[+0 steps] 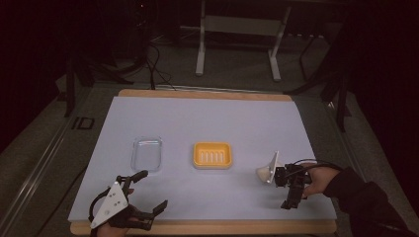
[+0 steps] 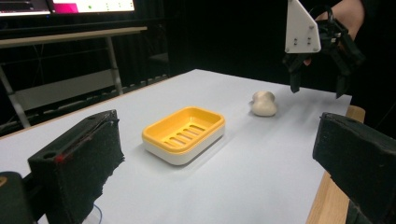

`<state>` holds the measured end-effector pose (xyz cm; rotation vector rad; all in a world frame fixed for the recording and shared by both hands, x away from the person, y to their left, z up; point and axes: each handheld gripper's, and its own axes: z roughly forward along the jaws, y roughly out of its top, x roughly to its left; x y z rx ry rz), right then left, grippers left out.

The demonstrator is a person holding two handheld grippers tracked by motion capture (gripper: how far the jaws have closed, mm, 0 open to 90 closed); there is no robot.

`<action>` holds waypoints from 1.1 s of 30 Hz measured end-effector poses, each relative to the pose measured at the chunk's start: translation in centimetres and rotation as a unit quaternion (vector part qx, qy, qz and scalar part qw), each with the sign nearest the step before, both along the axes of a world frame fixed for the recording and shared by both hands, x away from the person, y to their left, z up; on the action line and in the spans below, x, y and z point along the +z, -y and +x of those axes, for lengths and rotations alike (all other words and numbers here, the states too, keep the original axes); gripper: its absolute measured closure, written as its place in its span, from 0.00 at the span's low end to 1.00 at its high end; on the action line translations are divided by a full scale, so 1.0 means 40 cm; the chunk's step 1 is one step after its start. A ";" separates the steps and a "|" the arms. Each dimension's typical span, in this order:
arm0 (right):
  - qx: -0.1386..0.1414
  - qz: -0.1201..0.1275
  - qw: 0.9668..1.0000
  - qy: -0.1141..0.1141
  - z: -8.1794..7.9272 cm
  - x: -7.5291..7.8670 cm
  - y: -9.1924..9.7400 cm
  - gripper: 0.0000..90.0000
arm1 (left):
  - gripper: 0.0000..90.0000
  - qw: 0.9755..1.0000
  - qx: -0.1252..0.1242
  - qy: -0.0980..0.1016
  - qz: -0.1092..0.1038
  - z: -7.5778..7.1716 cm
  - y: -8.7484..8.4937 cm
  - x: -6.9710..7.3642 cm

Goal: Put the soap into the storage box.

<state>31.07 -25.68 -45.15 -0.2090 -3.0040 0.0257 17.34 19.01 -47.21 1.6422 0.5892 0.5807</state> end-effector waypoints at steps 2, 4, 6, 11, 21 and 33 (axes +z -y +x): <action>0.006 0.002 1.000 0.008 0.001 0.003 0.000 0.21 | 0.02 1.000 -0.001 -0.001 -0.002 0.000 0.000 0.000; 0.020 0.003 1.000 0.015 0.003 0.006 0.001 0.22 | 0.02 1.000 -0.002 -0.001 -0.002 -0.001 0.000 0.000; 0.033 0.004 0.999 0.022 0.001 0.013 0.000 0.24 | 0.02 1.000 -0.003 -0.001 -0.002 -0.001 0.000 0.000; 0.050 0.011 0.998 0.034 0.004 0.017 -0.004 0.24 | 0.02 1.000 -0.003 -0.002 -0.001 -0.001 0.000 -0.001; 0.077 0.018 0.996 0.050 0.019 0.021 -0.010 0.25 | 0.02 1.000 -0.001 -0.003 0.003 -0.002 -0.001 -0.003; 0.082 0.021 0.994 0.065 0.065 0.040 -0.021 0.26 | 0.02 1.000 0.003 -0.006 0.002 -0.003 -0.002 -0.005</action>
